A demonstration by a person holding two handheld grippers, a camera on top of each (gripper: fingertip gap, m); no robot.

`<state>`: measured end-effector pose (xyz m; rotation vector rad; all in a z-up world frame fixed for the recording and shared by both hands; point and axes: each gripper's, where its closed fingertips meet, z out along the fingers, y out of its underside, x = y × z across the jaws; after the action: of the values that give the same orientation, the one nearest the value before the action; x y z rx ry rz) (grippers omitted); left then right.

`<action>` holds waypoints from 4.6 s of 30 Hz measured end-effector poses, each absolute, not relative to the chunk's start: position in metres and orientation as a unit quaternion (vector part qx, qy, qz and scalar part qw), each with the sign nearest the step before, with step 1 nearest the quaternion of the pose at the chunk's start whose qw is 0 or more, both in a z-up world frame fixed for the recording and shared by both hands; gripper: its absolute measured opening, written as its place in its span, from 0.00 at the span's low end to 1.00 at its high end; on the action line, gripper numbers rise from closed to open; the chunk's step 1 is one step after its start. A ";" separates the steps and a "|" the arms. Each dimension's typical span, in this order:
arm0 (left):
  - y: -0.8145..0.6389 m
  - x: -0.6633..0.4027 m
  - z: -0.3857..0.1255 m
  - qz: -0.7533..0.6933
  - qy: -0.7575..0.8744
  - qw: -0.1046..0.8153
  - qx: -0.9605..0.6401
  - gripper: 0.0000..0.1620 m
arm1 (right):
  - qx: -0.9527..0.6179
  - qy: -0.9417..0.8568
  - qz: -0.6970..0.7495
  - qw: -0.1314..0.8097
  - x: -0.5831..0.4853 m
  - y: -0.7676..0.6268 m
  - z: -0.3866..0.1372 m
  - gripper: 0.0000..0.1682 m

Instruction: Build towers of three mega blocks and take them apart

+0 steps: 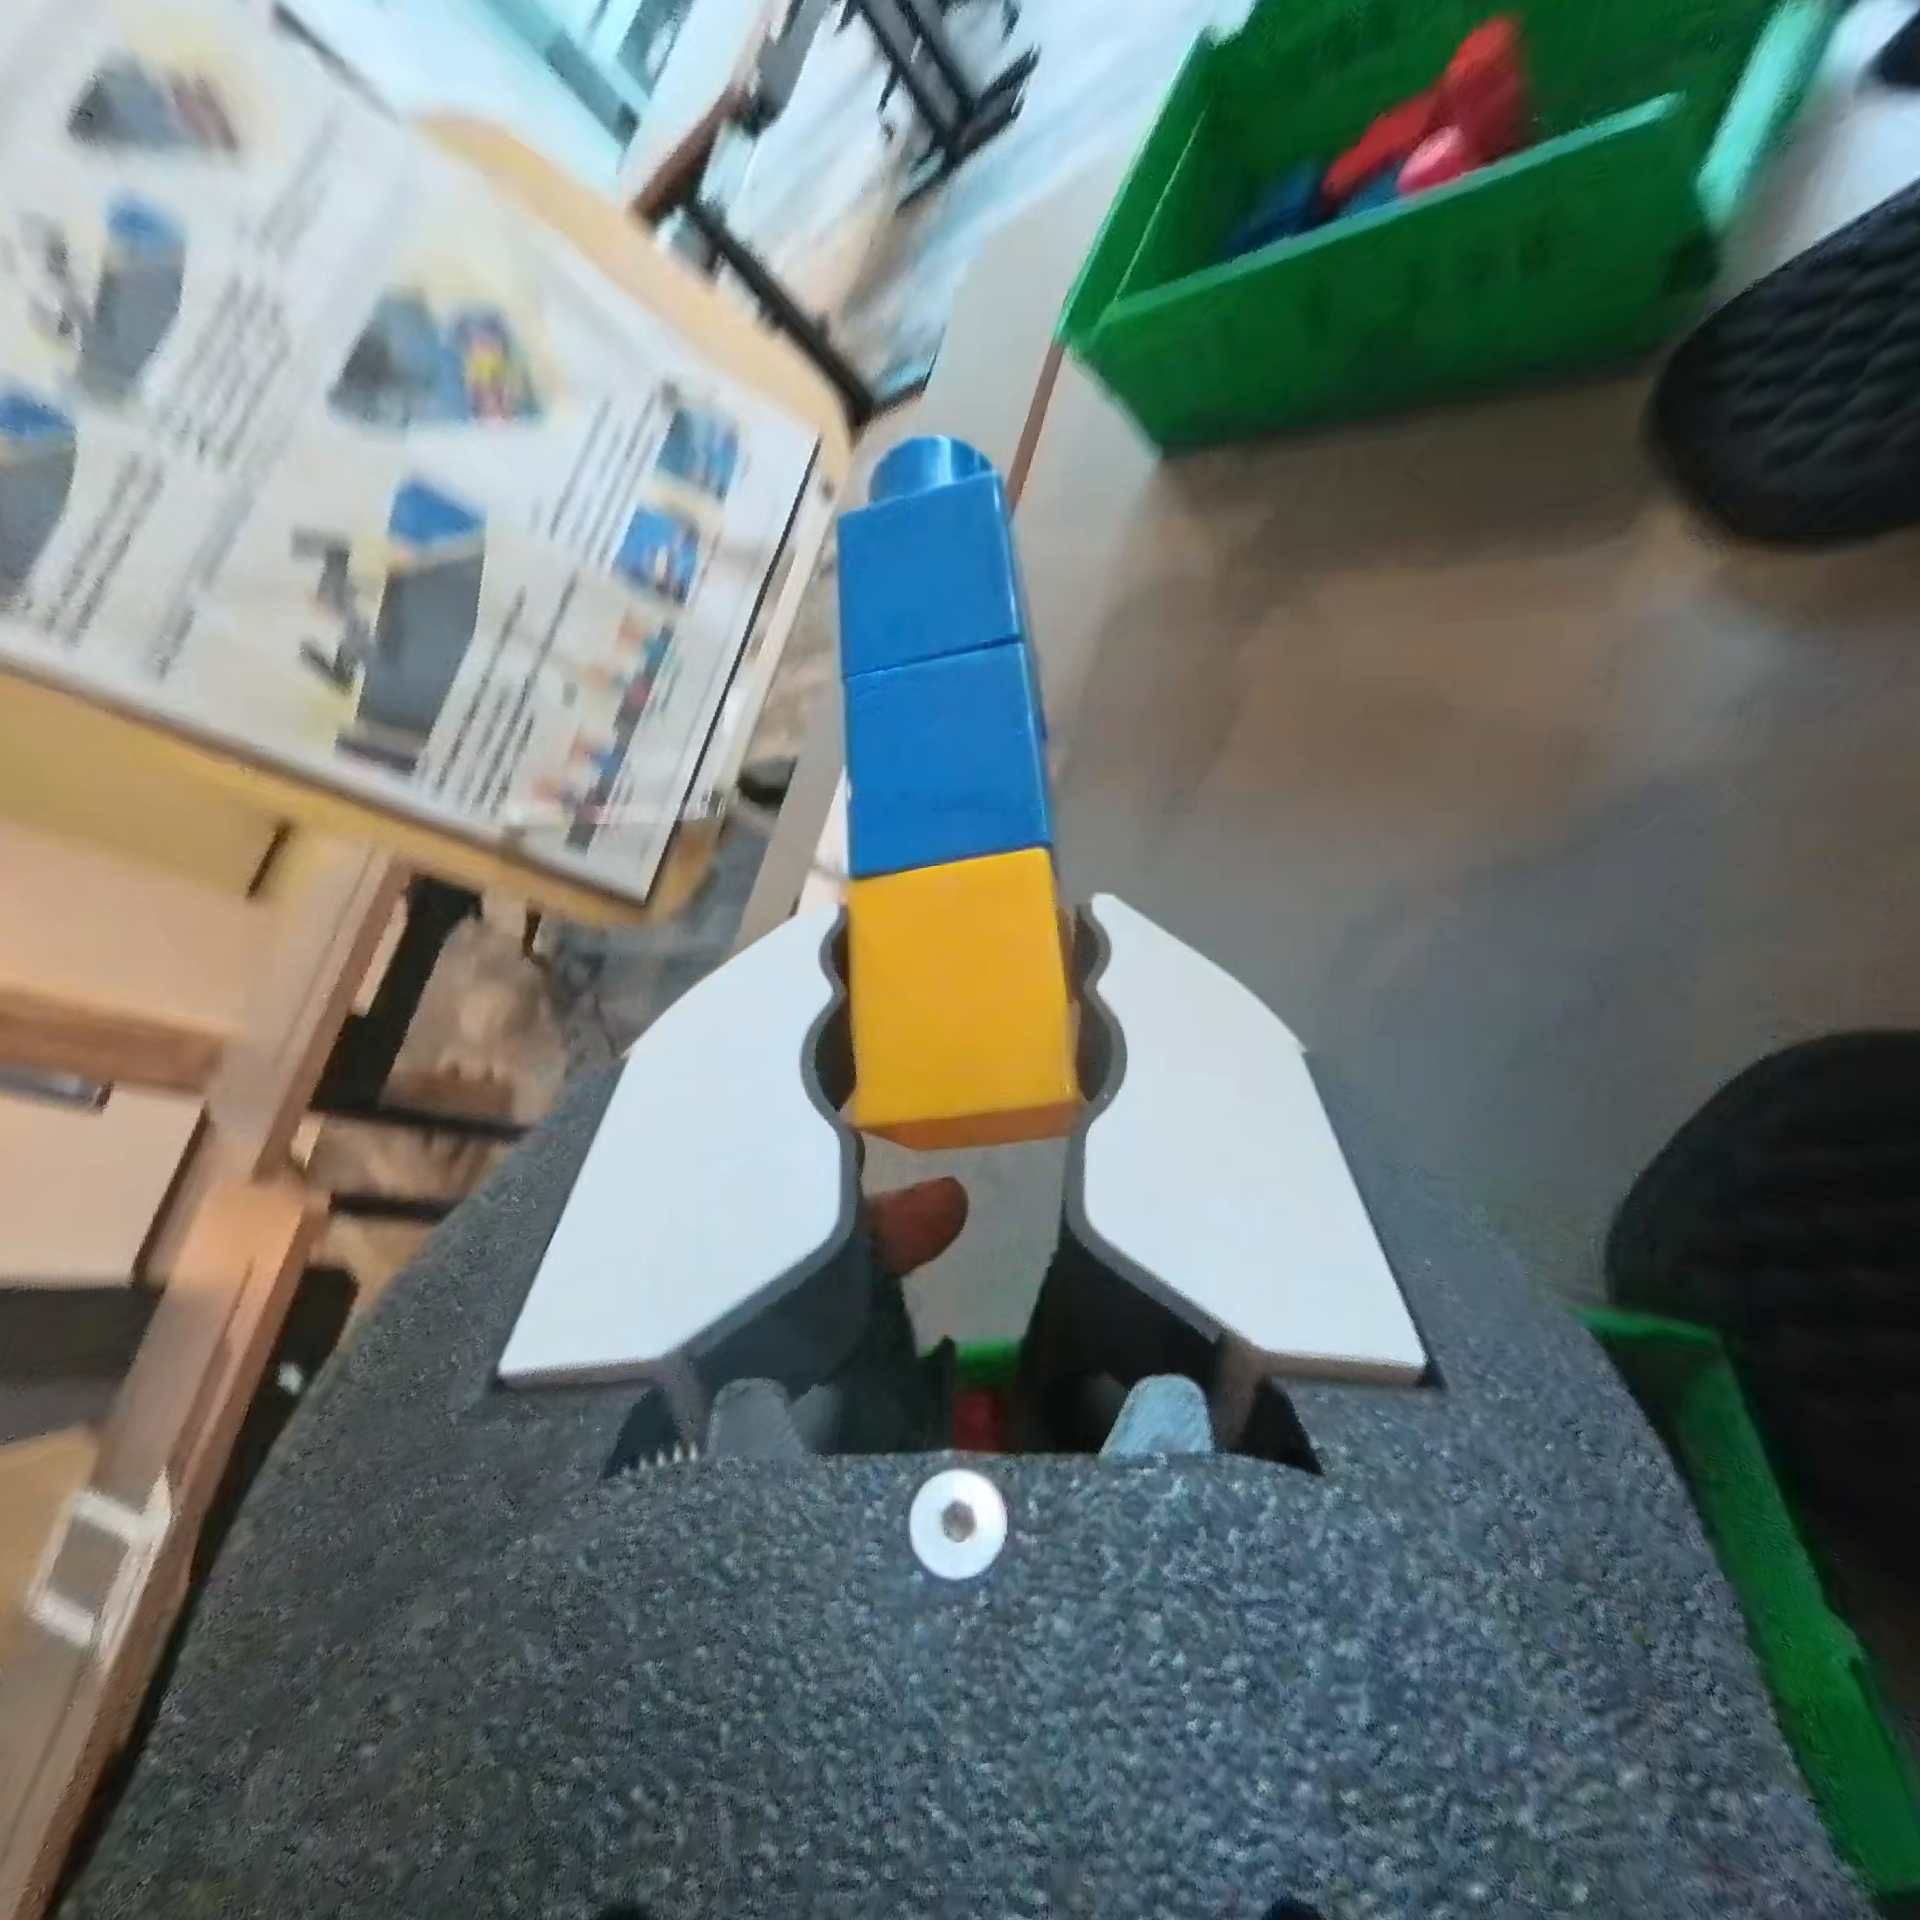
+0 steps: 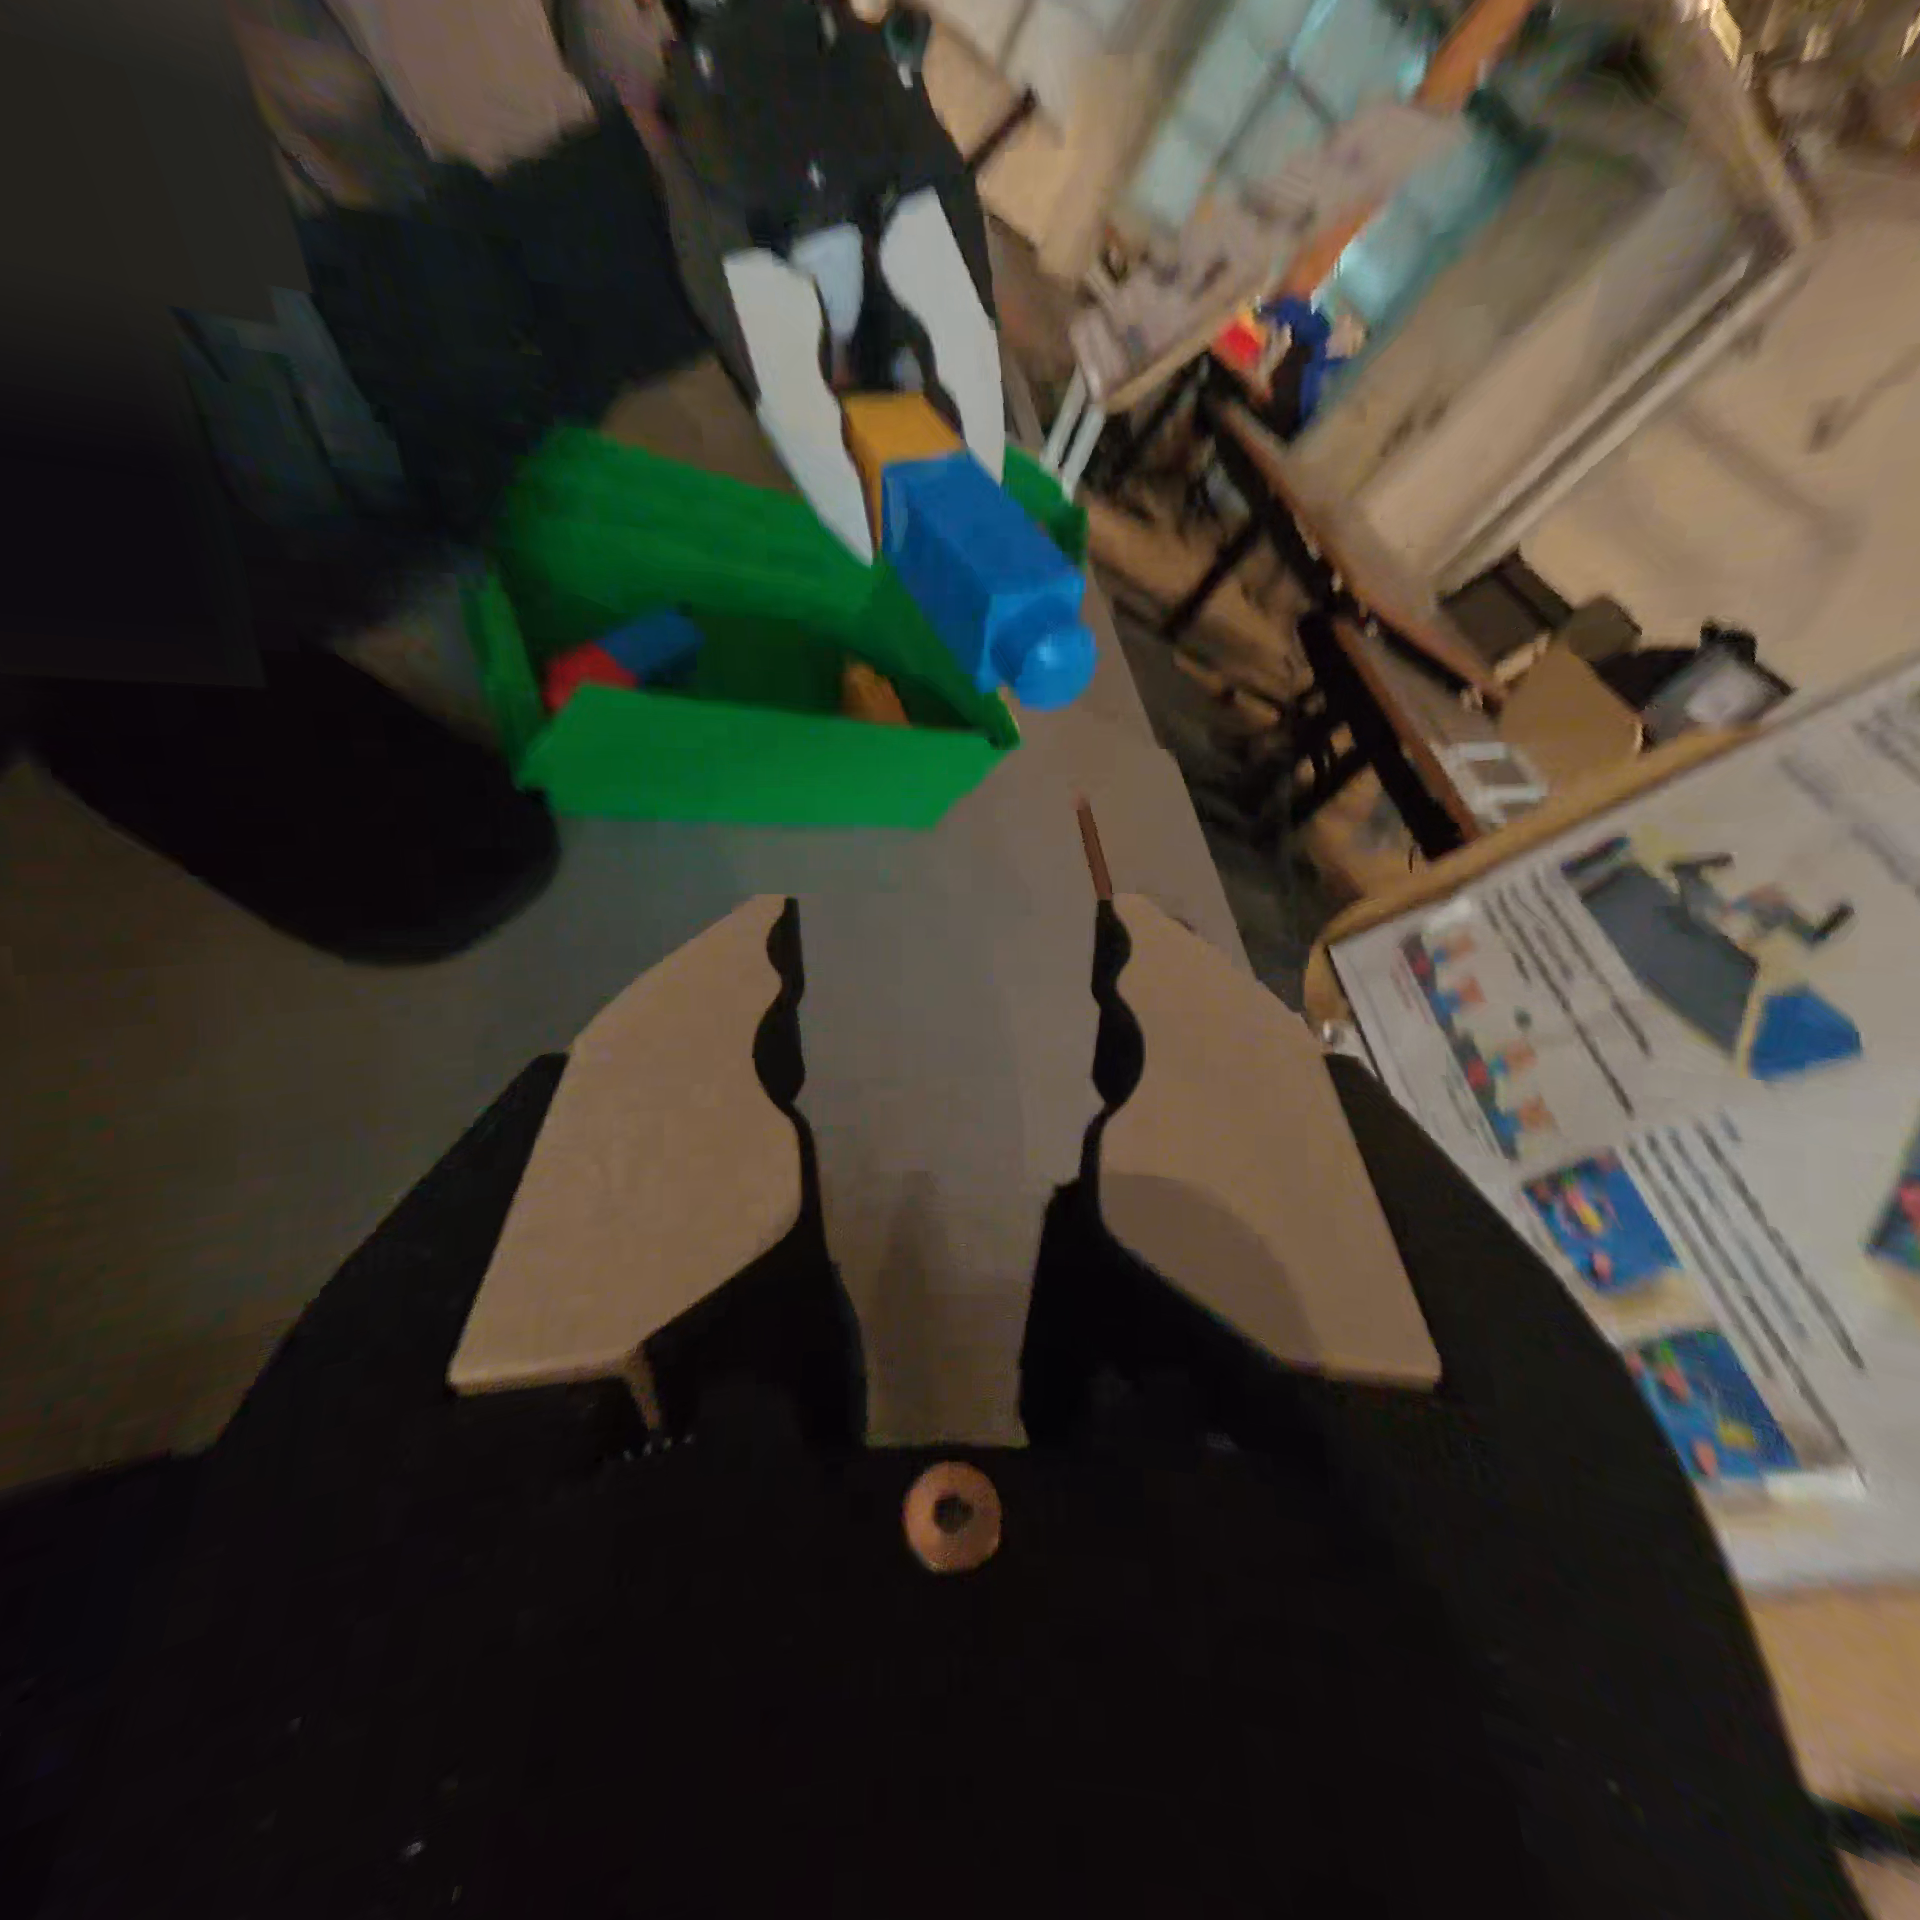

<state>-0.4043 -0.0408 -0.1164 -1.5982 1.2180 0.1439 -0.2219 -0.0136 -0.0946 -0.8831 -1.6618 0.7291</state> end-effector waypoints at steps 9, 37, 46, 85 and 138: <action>-0.053 -0.321 -0.098 -0.030 0.565 0.592 -0.574 0.24 | -0.305 -0.692 0.366 0.542 -0.260 -0.038 -0.089 0.43; -0.033 -0.301 -0.130 0.133 0.593 0.518 -0.602 0.23 | -0.243 -0.737 0.235 0.585 -0.281 -0.047 -0.105 0.22; -0.038 -0.307 -0.134 0.110 0.594 0.509 -0.613 0.22 | -0.237 -0.752 0.208 0.579 -0.274 -0.050 -0.105 0.21; -0.039 -0.373 -0.117 0.164 0.515 0.550 -0.637 0.22 | -0.928 -0.362 0.031 -0.080 -0.006 0.071 -0.332 0.23; -0.024 -0.290 -0.142 0.031 0.608 0.545 -0.576 0.25 | -0.300 -0.755 0.194 0.549 -0.279 -0.046 -0.113 0.20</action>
<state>-0.2896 -0.0237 -0.1416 -1.3657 1.4427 0.0725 -0.2785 -0.0456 -0.1134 -0.7114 -1.7881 0.4600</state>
